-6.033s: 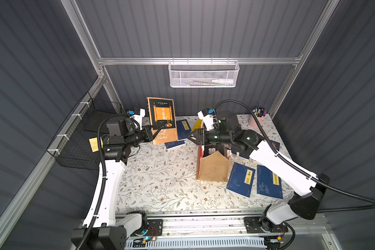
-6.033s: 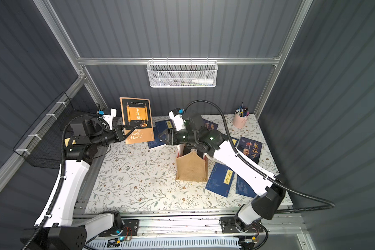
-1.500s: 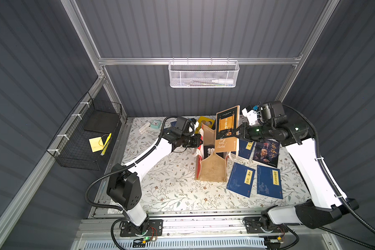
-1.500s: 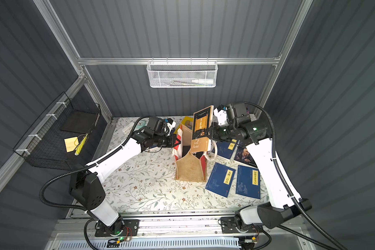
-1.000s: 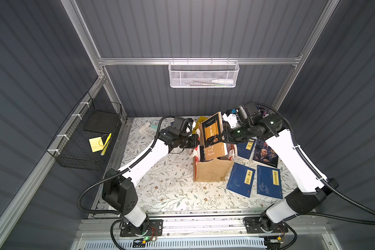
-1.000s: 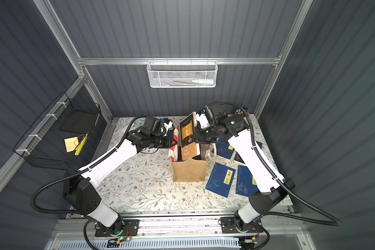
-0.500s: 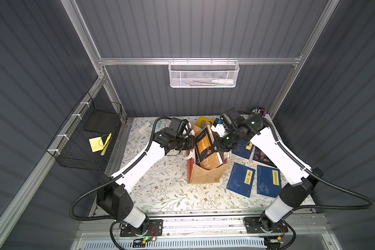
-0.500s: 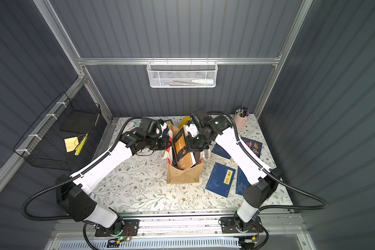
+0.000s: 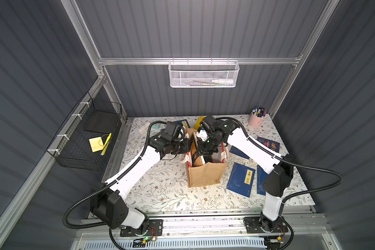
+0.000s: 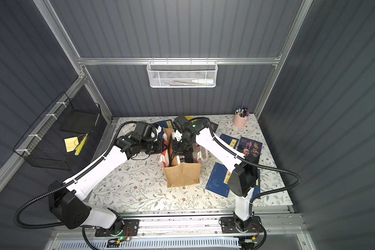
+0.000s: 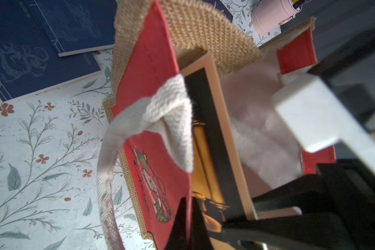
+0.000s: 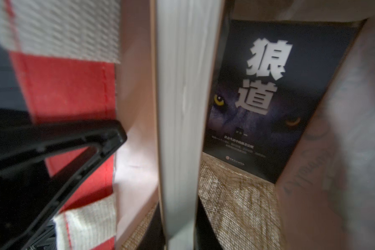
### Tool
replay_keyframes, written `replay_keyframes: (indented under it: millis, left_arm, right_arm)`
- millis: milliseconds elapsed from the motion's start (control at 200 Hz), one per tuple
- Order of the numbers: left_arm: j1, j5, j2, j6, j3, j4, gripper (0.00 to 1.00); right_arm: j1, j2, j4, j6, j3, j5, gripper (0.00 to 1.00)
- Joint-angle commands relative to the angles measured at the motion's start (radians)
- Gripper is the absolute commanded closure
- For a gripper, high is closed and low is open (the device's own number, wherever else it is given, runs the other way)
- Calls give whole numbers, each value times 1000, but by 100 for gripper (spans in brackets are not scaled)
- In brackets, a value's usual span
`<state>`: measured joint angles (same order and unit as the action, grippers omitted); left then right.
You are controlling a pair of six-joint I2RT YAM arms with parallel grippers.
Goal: Put the books into the canvas bag
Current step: Place the book in the canvas bag.
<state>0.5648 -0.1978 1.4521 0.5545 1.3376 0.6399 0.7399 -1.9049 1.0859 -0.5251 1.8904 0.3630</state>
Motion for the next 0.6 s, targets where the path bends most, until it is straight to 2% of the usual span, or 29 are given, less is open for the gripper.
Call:
replay_keyframes:
  millis: [0, 100, 260, 450, 520, 595]
  left_arm:
    - [-27, -49, -53, 17, -26, -25, 100]
    - [-68, -71, -80, 10, -50, -22, 100]
    - [-148, -124, -117, -17, -80, -10, 100]
    - [-160, -121, -116, -49, -82, 20, 100]
    - [-167, -113, -115, -64, -79, 33, 100]
    - [-176, -103, -113, -93, -65, 54, 100]
  right_arm:
    - [34, -28, -95, -24, -17, 74, 100]
    - [41, -55, -121, -23, -64, 62, 100]
    - [38, -98, -77, 10, -87, -78, 95]
    - [39, -114, -25, 31, -40, -160, 80]
    - [41, -111, 1, 36, -10, -183, 71]
    - [50, -104, 37, 52, 42, -200, 67]
